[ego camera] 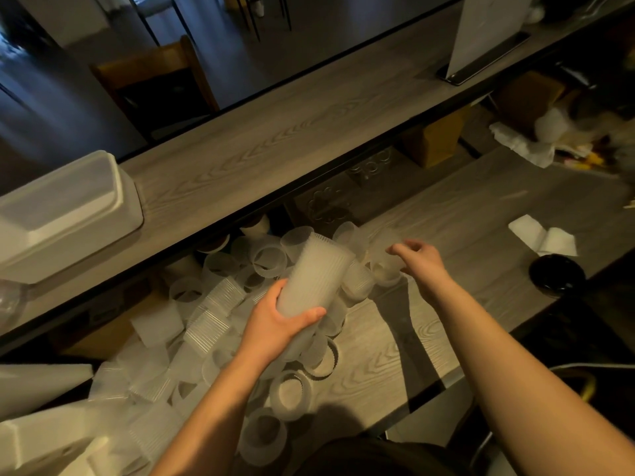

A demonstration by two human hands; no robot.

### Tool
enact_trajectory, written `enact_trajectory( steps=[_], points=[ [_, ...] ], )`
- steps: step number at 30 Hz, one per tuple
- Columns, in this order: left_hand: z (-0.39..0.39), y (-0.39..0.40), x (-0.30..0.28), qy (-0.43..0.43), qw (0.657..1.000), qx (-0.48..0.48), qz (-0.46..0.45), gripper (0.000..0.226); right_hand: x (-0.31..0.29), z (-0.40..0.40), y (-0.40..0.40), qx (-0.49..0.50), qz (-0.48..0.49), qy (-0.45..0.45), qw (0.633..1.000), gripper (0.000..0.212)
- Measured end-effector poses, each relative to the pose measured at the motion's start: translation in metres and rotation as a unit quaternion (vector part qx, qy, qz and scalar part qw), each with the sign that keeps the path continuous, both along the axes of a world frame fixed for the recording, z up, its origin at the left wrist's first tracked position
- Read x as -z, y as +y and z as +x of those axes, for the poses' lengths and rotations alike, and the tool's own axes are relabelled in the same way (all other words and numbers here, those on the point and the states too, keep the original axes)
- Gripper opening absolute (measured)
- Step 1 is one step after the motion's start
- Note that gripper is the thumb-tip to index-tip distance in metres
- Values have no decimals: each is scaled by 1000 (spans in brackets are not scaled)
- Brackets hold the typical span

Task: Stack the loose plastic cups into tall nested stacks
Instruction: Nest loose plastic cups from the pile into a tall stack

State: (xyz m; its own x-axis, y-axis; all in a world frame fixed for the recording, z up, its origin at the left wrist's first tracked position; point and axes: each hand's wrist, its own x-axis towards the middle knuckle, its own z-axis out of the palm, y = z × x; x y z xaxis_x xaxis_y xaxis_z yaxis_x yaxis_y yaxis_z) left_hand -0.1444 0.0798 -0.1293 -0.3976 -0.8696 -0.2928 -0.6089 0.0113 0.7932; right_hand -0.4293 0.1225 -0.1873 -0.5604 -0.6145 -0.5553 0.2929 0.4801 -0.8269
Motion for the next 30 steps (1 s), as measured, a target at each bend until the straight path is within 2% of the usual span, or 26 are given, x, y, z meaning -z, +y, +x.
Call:
enact_trajectory(
  steps=[4, 8, 11, 17, 20, 23, 26, 30],
  points=[
    [1, 4, -4, 5, 1000, 2, -1, 87, -27, 3, 5, -33, -101, -42, 993, 63],
    [3, 7, -8, 0, 1000, 8, -5, 84, -59, 13, 8, -95, -173, -47, 979, 71],
    [6, 8, -10, -11, 1000, 15, -11, 86, -73, 23, 8, -149, -182, 3, 972, 58],
    [8, 11, -16, -15, 999, 23, -24, 86, -92, 38, 7, -242, -187, 86, 948, 63],
    [10, 12, -17, -18, 999, 27, -32, 75, -96, 44, 6, -273, -175, 111, 940, 68],
    [13, 13, -17, -14, 999, 24, -30, 73, -96, 52, 5, -278, -167, 115, 939, 69],
    [13, 14, -18, -4, 1000, 13, -21, 86, -93, 62, 6, -288, -161, 107, 938, 70],
    [13, 12, -18, 4, 1000, 5, -17, 91, -88, 76, 8, -317, -144, 77, 934, 66]
  ],
)
